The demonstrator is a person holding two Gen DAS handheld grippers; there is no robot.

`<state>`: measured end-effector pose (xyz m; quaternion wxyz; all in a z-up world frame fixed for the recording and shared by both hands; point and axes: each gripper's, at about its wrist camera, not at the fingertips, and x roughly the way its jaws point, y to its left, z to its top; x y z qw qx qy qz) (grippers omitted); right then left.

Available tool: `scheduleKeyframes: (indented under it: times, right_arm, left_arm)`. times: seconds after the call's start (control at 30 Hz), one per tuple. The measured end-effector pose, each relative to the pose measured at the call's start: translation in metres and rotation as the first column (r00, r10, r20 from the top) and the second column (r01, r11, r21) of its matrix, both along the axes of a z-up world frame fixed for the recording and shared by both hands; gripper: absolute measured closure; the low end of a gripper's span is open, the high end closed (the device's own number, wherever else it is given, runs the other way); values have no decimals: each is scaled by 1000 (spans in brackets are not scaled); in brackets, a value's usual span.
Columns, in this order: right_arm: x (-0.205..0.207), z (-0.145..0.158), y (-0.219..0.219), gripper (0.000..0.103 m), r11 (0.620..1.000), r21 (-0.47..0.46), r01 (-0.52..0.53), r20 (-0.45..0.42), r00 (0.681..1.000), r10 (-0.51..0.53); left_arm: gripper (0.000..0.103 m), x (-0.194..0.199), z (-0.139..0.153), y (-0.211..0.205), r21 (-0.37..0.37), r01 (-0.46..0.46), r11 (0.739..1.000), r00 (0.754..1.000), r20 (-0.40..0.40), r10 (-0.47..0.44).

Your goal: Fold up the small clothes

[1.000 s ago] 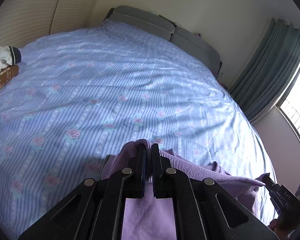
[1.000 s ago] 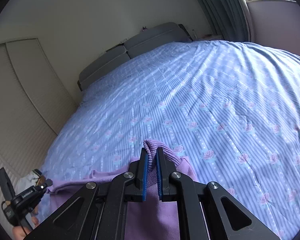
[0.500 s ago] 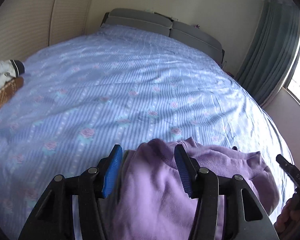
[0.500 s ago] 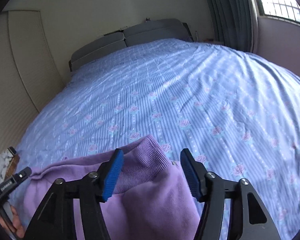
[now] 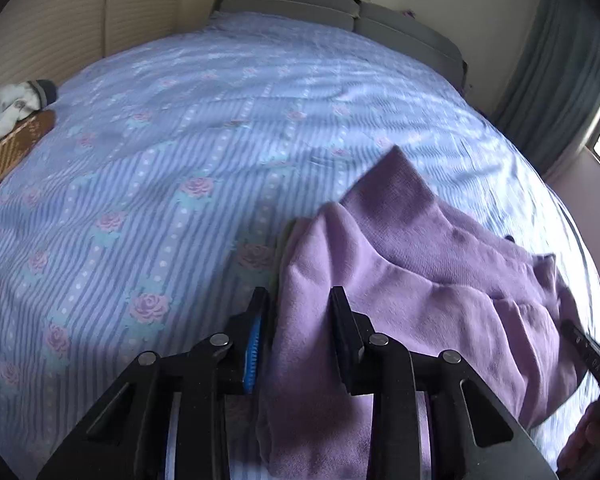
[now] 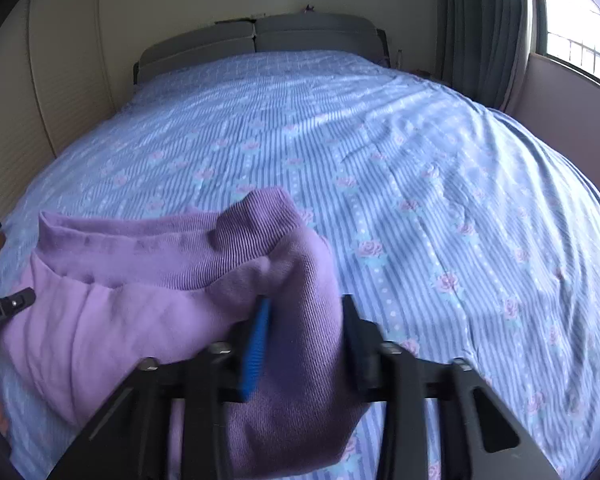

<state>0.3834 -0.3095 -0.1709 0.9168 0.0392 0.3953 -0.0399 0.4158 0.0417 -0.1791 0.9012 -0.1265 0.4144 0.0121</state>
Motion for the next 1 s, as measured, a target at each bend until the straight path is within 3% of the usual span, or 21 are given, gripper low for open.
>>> scheduleKeyframes:
  times: [0.2,0.33,0.37,0.43,0.47,0.53,0.63,0.7,0.8,0.83,0.9,1.0]
  right_arm:
    - [5,-16,-1,79,998,-44,49,-42,998,-51]
    - [-7,10,8,69,998,-48,33,44,999,-31]
    - [-9,17,11,63,999,-42,20,75,997,-16]
    - [-9,28,21,43,999,-23,-26,133,991,28]
    - [-5,31,27,40,998,-17,-53,144,988,55]
    - [7,31,38,40,996,-24,-90,129,987,92]
    - [31,20,50,40,991,-26,-133,56,989,134]
    - [47,7,52,40,991,-27,-130,-12,991,130]
    - [60,-8,48,40,993,-7,-118,-62,991,118]
    - [64,-10,46,40,993,-3,-115,-67,991,115]
    - [71,-11,46,39,994,0,-110,-81,991,110]
    - [83,-13,50,33,994,-9,-109,-98,989,107]
  left_arm:
    - [63,-5,-5,-4,46,-52,998,999,2,52]
    - [64,-15,21,-13,54,-24,998,998,67,20]
    - [62,-17,32,-20,62,-6,998,994,105,-1]
    - [49,-14,46,-33,77,35,996,988,149,-46]
    - [42,-12,51,-41,70,75,995,981,172,-86]
    - [40,0,54,-57,47,171,984,967,183,-177]
    - [41,27,38,-79,25,297,955,949,104,-298]
    - [41,44,22,-82,21,317,948,947,37,-318]
    - [43,59,2,-67,-12,270,963,963,-11,-270]
    - [47,63,-1,-61,-31,251,967,968,-12,-252]
    - [69,72,-5,-44,-47,196,980,980,-21,-197]
    - [72,81,-8,-29,-91,147,985,988,-29,-151]
